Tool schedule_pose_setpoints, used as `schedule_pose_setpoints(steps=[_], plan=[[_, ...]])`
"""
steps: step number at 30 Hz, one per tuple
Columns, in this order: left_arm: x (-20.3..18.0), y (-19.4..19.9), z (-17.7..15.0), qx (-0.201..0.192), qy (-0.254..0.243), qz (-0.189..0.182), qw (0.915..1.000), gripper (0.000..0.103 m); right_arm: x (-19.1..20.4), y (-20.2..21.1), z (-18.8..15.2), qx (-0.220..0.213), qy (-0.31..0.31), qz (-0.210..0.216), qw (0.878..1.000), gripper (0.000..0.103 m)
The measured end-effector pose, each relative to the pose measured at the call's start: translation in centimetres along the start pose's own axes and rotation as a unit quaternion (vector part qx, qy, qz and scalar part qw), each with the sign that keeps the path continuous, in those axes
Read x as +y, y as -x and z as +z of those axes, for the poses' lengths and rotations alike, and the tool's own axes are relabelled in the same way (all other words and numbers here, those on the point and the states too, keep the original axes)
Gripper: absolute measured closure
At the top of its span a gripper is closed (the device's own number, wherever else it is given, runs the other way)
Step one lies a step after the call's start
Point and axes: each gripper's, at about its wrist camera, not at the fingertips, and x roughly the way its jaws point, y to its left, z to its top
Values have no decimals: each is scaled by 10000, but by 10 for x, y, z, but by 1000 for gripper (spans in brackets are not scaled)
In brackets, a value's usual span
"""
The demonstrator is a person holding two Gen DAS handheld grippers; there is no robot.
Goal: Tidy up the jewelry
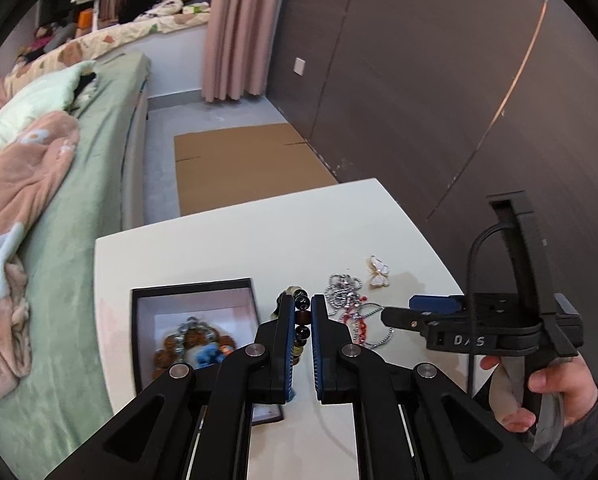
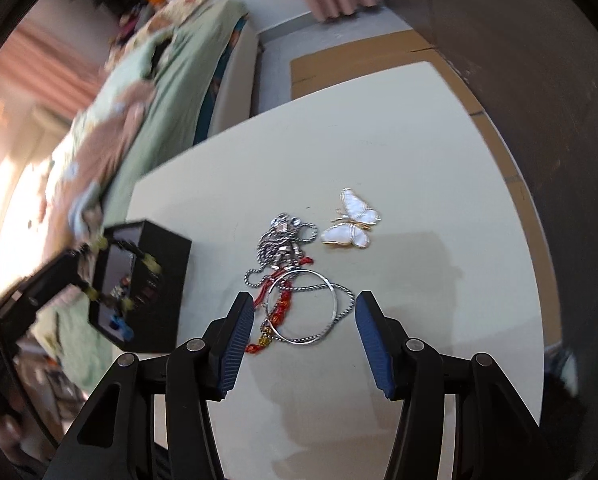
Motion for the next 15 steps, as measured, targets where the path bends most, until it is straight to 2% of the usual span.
schedule_pose_setpoints(steps=[2,11,15], plan=[[6,6,-1,-36,64,22,10000,95,8,-5,4,137,250,-143,9995,44],[26,29,-5,-199,271,106,9994,96,32,-32,11,709,1126,-584,9894,44],[31,36,-5,-267,309,137,9991,95,34,-39,10,830,1371,-639,9850,43]])
